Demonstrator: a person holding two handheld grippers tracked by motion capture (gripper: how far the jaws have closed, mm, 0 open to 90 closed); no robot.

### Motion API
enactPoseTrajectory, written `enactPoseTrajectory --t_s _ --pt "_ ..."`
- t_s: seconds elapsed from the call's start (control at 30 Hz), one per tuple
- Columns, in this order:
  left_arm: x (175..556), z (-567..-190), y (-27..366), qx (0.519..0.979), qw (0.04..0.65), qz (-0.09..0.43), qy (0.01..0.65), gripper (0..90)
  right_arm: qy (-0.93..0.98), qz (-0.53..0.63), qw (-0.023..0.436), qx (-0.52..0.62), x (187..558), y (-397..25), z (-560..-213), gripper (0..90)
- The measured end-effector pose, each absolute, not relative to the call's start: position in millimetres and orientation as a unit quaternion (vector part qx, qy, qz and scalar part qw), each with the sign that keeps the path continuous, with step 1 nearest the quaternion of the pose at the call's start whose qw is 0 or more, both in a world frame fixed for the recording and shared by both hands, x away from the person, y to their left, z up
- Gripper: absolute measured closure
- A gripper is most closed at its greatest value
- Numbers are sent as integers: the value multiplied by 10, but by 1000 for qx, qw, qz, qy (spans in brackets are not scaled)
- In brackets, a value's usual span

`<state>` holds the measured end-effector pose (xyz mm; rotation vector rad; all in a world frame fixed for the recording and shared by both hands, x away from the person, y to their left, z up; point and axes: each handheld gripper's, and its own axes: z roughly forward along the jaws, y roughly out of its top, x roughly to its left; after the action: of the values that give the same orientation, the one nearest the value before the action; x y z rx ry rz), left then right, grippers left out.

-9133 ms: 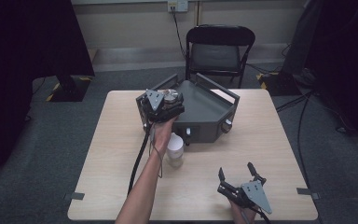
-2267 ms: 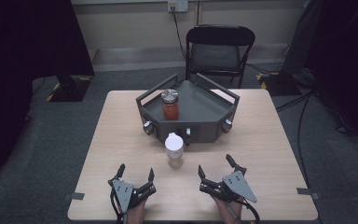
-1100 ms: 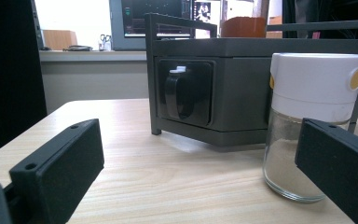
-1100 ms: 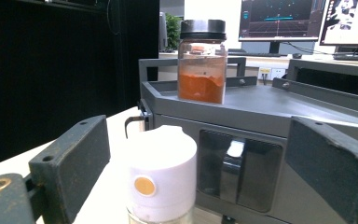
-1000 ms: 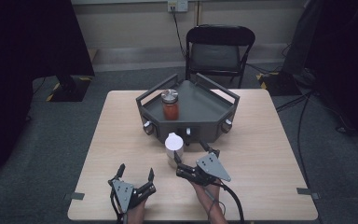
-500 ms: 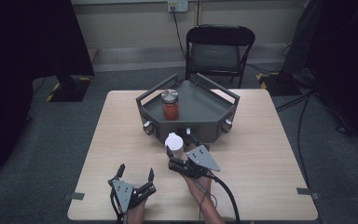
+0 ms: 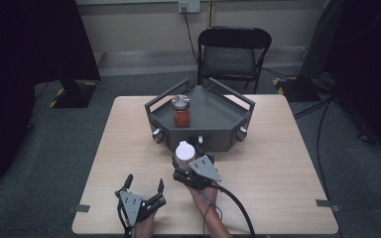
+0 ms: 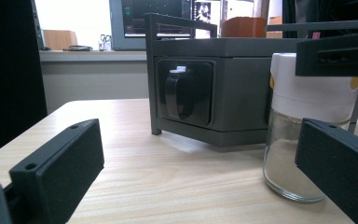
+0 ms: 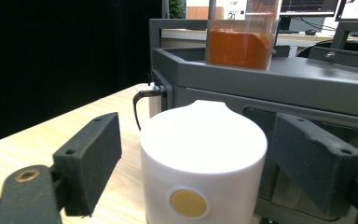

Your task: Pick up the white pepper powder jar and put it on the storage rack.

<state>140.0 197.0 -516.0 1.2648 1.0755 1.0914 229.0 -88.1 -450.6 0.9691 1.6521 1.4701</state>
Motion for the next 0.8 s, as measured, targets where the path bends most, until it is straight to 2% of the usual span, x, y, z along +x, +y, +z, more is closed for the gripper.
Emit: enactPoseTrajectory --t_s 0.8 --pt "1400 -5160 1969 533 546 460 454 8 642 554 358 392 2337 -791 -4621 298"
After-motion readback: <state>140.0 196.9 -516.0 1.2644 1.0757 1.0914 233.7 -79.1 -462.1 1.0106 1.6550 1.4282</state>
